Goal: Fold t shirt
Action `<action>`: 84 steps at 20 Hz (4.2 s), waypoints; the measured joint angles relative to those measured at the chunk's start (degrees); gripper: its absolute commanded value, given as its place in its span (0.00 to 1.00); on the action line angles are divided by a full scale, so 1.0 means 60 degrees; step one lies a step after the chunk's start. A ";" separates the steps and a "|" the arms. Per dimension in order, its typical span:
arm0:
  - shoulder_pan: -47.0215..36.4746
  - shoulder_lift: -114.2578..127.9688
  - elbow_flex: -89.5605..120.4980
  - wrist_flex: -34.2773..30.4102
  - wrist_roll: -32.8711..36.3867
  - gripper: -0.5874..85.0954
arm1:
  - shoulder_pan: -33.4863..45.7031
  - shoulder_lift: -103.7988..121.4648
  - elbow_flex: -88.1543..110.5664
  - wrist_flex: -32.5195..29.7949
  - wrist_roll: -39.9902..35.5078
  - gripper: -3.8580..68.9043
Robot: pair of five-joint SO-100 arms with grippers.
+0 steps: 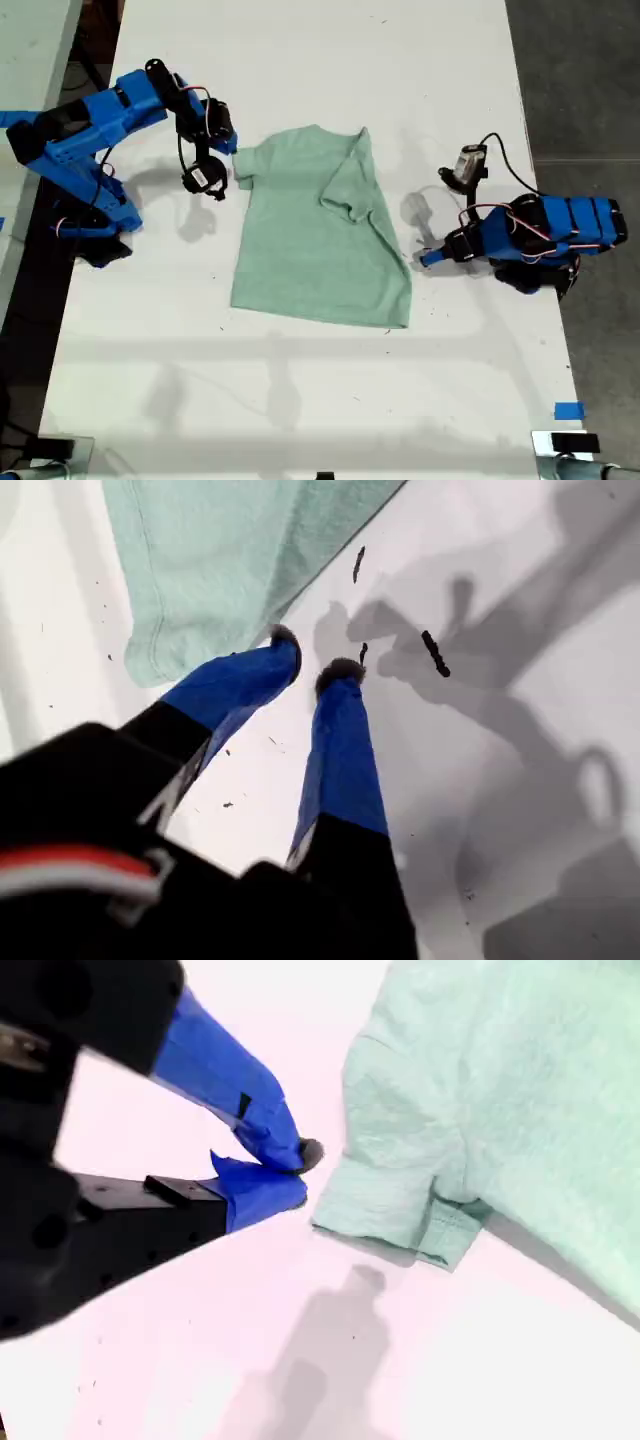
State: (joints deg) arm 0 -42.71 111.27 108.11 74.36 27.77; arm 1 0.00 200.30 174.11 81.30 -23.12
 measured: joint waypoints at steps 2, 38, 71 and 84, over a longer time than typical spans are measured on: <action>-0.0527 -0.0454 0.0000 -0.0439 0.0615 0.05 | 0.0000 0.0000 0.0000 0.0000 0.0000 0.15; -0.0454 -0.3633 -0.0850 -0.0103 -0.0337 0.01 | 0.0015 0.0000 0.0000 0.0000 -0.0044 0.15; 0.2534 -0.6797 -0.7529 0.1641 -0.0527 0.32 | 0.0015 0.0000 0.0000 0.0000 -0.0044 0.16; 0.3164 0.7456 0.4644 -0.0542 -0.5244 0.22 | 0.0015 0.0000 0.0000 0.0000 -0.0044 0.17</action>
State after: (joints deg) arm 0 -23.73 156.01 135.97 71.10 -3.69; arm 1 0.09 200.30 174.11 81.30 -23.38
